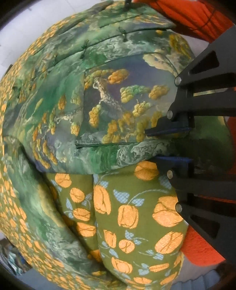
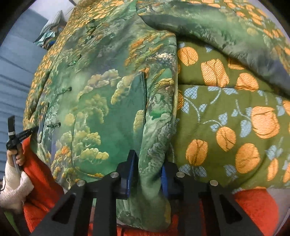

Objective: Fold large clothes

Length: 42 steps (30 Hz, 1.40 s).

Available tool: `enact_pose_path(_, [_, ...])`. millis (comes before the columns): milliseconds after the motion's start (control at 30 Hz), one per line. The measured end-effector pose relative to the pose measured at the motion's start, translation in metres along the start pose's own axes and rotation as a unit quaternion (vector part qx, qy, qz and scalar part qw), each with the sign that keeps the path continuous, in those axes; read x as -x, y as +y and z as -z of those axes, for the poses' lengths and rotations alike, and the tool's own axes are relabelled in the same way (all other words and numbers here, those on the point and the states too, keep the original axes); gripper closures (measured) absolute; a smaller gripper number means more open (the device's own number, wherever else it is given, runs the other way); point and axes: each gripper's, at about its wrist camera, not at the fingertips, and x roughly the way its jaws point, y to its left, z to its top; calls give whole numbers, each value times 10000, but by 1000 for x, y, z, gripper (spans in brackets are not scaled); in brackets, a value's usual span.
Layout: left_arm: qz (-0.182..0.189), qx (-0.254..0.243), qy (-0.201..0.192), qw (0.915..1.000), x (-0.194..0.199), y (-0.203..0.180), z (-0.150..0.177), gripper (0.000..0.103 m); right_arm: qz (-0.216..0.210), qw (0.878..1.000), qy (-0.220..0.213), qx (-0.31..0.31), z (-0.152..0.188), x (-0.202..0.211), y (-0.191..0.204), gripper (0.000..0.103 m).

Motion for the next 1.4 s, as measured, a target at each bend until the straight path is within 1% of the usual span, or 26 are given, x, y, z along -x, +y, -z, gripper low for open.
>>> enact_pose_path(67, [-94,-31,-28,9999,-5,-2,0,80,16,10000,-18,7,0,3,-2,79])
enact_pose_path(133, [-188,28,-58,9998,-9,-3,-3,72,-4,10000,-49,-67,0,-2,-4,78])
enact_pose_path(167, [-194,78,-118,9997,-6,-2,-5,71,13,9999,-84,-102,-3,-5,-3,77])
enact_pose_path(233, [-209,128,-286,9993,7,2,-3,65,28,9997,-175,-191,-6,-6,-4,66])
enact_pose_path(267, [-208,156,-486,9985,19,2,-3,63,57,9993,-284,-247,-6,-3,-5,63])
enact_pose_path(300, [-185,173,-663,9975,30,4,0,55,59,9988,-388,-281,-5,1,-4,60])
enact_pose_path(333, [-180,188,-808,9964,39,6,2,42,60,9984,-476,-313,-3,6,-5,57])
enact_pose_path(367, [-219,221,-1042,9941,51,6,2,34,119,9969,-666,-395,-1,16,-6,52])
enact_pose_path(400, [-314,282,-1410,9891,68,4,2,20,179,9956,-808,-438,1,24,-6,47])
enact_pose_path(433, [-351,322,-1630,9855,77,5,2,9,257,9930,-1043,-496,2,36,-6,45])
enact_pose_path(467, [-385,426,-2055,9770,91,3,2,5,326,9895,-1291,-560,4,48,-6,42])
enact_pose_path(500, [-386,529,-2344,9699,100,2,3,2,372,9860,-1497,-627,7,58,-7,36])
enact_pose_path(533, [-371,604,-2502,9656,103,1,1,1,416,9817,-1712,-718,9,67,-8,33])
enact_pose_path(567, [-332,712,-2657,9608,107,0,-5,1,458,9752,-1994,-841,12,78,-7,25])
enact_pose_path(600, [-292,837,-2744,9575,107,-3,-11,1,477,9709,-2167,-897,12,84,-6,22])
enact_pose_path(633, [-281,883,-2746,9571,107,-4,-13,1,475,9678,-2301,-903,12,88,-5,21])
enact_pose_path(733, [-410,881,-2585,9611,96,-17,-31,1,626,9630,-2487,-823,4,95,-1,21])
enact_pose_path(800, [-535,714,-2576,9621,91,-27,-34,1,837,9591,-2591,-779,-1,96,4,21])
enact_pose_path(867, [-674,572,-2567,9624,86,-39,-35,1,840,9550,-2762,-675,-6,98,8,21])
enact_pose_path(967, [-507,427,-2530,9652,78,-54,-33,1,758,9567,-2726,-688,-11,93,4,21])
enact_pose_path(1033, [-539,346,-2522,9655,75,-62,-30,1,650,9569,-2701,-847,-6,89,-8,21])
enact_pose_path(1167, [-1032,-127,-2536,9617,64,-86,-21,1,121,9498,-2734,-1515,2,75,-37,21])
enact_pose_path(1233, [-1099,-274,-2554,9602,62,-92,-18,1,-225,9400,-2904,-1777,7,73,-51,21])
enact_pose_path(1267, [-1068,-328,-2583,9596,63,-95,-15,1,-254,9372,-2938,-1861,8,74,-55,21])
enact_pose_path(1367, [-1021,-305,-2652,9583,65,-96,-13,1,-345,9183,-3169,-2345,6,82,-82,21])
enact_pose_path(1400, [-1015,-275,-2656,9583,65,-95,-13,1,-435,9075,-3264,-2607,6,84,-98,21])
